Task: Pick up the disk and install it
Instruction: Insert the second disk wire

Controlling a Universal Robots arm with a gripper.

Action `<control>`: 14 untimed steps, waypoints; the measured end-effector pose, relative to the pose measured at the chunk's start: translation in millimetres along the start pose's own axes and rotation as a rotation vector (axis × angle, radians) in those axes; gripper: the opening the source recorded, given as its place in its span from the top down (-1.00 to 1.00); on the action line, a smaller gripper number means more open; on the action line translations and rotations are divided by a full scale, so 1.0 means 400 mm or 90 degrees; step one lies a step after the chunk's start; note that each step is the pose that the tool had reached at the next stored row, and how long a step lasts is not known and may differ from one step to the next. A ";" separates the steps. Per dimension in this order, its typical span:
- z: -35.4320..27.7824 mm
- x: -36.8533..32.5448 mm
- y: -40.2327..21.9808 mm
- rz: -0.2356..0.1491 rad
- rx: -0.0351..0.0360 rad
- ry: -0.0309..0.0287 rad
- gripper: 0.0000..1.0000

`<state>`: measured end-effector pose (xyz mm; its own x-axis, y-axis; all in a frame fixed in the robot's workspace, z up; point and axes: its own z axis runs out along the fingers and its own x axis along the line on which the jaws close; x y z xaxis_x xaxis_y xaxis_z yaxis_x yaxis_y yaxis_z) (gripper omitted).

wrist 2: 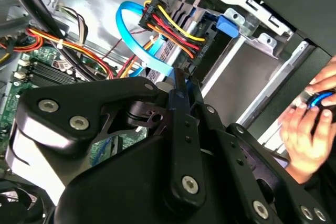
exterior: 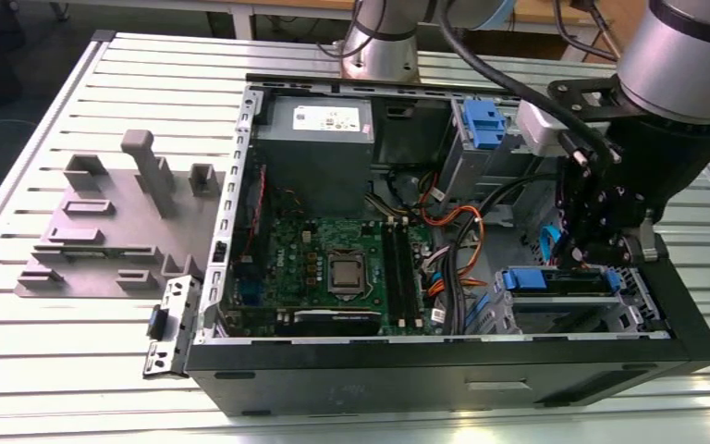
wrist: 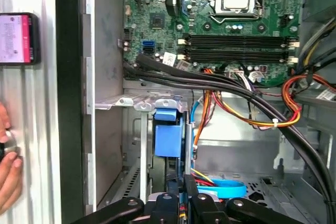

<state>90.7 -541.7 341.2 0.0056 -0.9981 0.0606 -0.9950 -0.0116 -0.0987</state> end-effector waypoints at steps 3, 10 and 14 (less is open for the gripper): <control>0.003 0.013 0.001 0.001 0.0014 -0.0093 0.68; 0.008 0.023 0.001 0.002 0.0027 -0.0221 0.68; 0.011 0.029 0.002 0.003 0.0028 -0.0308 0.68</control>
<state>90.5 -553.6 337.4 0.0054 -0.9999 0.0121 -0.9946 -0.0066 -0.1033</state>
